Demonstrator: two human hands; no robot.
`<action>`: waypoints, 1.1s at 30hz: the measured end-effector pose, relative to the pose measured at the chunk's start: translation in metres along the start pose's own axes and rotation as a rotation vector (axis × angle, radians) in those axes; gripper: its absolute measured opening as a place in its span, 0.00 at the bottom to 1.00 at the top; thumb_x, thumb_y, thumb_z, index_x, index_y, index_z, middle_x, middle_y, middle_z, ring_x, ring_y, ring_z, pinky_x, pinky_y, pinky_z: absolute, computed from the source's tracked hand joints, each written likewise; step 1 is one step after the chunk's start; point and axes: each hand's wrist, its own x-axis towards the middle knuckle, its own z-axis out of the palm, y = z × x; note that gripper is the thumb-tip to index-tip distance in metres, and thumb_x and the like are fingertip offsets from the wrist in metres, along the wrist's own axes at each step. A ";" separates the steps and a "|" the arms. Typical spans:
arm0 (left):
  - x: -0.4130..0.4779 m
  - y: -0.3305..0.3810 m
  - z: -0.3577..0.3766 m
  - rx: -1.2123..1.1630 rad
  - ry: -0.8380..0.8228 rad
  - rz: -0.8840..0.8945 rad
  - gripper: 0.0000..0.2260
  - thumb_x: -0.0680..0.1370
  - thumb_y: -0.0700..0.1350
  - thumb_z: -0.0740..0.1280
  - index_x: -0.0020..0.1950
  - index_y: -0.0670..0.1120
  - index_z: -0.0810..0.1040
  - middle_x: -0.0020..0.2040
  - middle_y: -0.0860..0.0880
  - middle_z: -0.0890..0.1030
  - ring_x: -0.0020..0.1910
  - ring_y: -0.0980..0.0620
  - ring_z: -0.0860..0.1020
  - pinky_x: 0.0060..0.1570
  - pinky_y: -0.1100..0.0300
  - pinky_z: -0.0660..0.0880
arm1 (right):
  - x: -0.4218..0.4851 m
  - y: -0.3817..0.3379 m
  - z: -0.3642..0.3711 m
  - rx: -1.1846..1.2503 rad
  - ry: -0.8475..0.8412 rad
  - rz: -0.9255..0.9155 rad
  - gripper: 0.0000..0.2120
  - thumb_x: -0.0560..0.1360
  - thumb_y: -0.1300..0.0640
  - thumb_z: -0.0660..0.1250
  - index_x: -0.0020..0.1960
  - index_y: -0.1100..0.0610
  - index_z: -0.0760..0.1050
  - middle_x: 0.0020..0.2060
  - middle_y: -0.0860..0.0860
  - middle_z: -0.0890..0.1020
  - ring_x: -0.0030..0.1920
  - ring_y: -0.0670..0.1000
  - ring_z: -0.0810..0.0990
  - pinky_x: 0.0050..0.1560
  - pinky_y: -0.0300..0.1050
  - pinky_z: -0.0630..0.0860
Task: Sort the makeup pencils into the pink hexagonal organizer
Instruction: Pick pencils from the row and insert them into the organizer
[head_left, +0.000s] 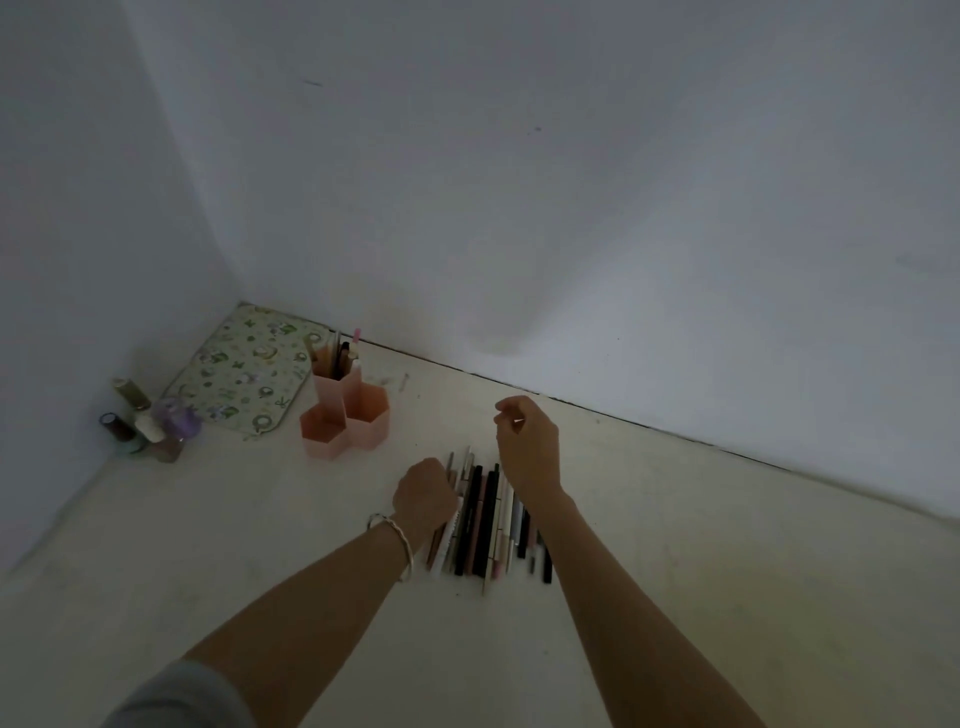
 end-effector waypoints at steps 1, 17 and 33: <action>-0.001 0.002 0.000 0.000 0.010 -0.013 0.12 0.82 0.49 0.60 0.57 0.41 0.74 0.58 0.43 0.78 0.57 0.44 0.78 0.52 0.55 0.73 | 0.000 -0.001 0.002 0.001 -0.011 0.003 0.09 0.78 0.63 0.60 0.54 0.56 0.78 0.43 0.47 0.81 0.30 0.47 0.74 0.37 0.46 0.76; 0.012 -0.003 -0.086 -0.598 0.254 0.362 0.31 0.78 0.34 0.66 0.78 0.52 0.61 0.42 0.44 0.79 0.39 0.46 0.81 0.39 0.57 0.81 | -0.007 0.007 0.048 -0.460 -0.491 0.131 0.07 0.74 0.60 0.67 0.48 0.64 0.80 0.44 0.55 0.83 0.43 0.51 0.81 0.48 0.45 0.80; 0.005 -0.016 -0.153 -0.640 0.638 0.569 0.26 0.76 0.37 0.68 0.70 0.55 0.67 0.41 0.56 0.77 0.38 0.58 0.81 0.35 0.67 0.79 | -0.026 -0.013 0.096 -0.303 -0.229 0.012 0.15 0.76 0.67 0.61 0.63 0.60 0.72 0.62 0.55 0.70 0.49 0.53 0.79 0.52 0.47 0.79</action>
